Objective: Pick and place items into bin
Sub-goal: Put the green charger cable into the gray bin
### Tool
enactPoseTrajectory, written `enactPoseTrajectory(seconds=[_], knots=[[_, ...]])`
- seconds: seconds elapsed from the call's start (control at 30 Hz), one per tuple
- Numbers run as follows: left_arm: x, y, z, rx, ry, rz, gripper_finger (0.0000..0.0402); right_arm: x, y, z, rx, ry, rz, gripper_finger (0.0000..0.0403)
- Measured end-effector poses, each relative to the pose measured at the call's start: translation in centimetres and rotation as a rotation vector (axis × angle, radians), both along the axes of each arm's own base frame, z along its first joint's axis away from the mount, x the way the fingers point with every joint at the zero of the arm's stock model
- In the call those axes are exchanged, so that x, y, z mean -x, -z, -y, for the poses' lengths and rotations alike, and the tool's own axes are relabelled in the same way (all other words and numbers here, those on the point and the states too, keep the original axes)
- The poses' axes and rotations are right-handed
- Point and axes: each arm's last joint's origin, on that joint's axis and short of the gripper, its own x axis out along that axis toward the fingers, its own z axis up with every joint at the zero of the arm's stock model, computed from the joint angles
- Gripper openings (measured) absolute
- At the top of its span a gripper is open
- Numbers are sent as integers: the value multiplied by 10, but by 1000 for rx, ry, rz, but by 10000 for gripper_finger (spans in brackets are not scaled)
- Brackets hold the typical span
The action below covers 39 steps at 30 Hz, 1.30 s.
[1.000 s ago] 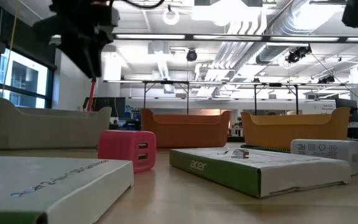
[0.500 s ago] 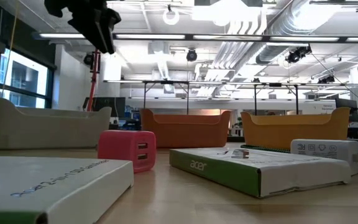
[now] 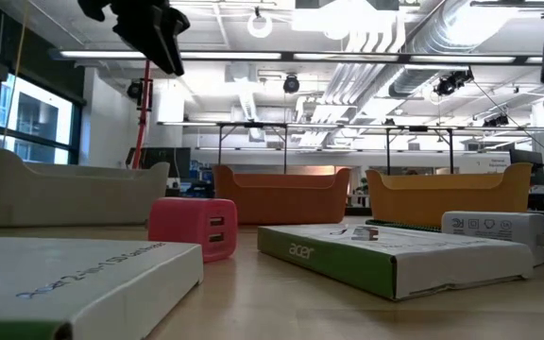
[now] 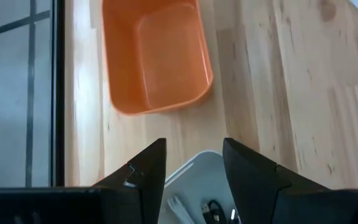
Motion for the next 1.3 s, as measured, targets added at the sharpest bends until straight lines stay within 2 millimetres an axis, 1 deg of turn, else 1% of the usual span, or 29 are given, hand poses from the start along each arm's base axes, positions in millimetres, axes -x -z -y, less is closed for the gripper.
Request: enactPoseTrajectory(seconds=[0.27, 0.5, 0.73, 0.83, 1.07, 1.3], knots=[[0, 0, 1, 23, 14, 3, 145, -9, 5, 11, -30, 78, -59, 177], [0, 0, 1, 23, 14, 3, 145, -13, 6, 23, -26, 109, -136, 177], [0, 0, 1, 23, 14, 3, 145, -19, 6, 32, -11, 107, -157, 174], [0, 0, 1, 23, 14, 3, 145, -22, 5, 34, -7, 83, -171, 157], [0, 0, 2, 29, 19, 4, 145, -27, 3, 42, 18, 47, -194, 103], [-2, 0, 13, 32, 62, 11, 145, -32, 0, 52, 25, 14, -224, 67]])
